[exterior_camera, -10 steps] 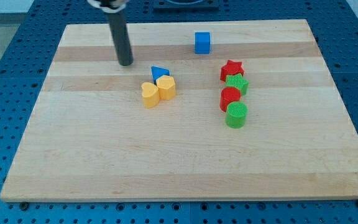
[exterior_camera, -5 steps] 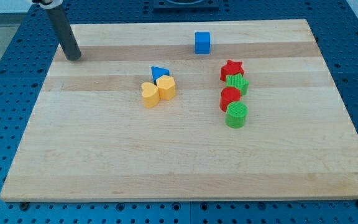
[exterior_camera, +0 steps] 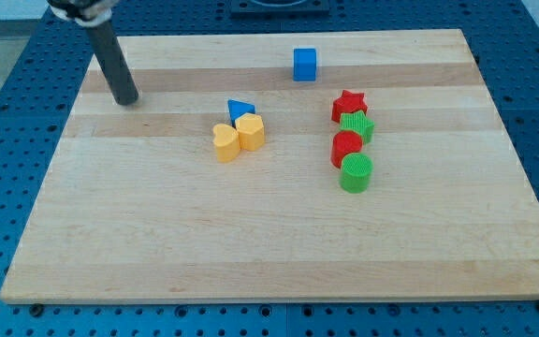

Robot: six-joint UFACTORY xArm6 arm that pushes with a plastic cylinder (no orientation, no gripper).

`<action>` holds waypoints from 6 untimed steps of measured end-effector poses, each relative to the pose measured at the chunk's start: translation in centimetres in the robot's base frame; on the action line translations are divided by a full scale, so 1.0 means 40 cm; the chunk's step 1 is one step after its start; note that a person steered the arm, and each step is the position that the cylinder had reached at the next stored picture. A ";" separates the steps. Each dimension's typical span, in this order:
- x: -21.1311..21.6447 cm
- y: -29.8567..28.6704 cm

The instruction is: Place your arm towards the center left side of the board

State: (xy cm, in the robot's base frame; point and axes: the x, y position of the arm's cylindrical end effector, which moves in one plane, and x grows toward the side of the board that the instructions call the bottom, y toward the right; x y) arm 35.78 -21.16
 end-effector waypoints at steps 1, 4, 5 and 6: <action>0.114 0.067; 0.141 -0.006; 0.141 -0.041; 0.141 -0.069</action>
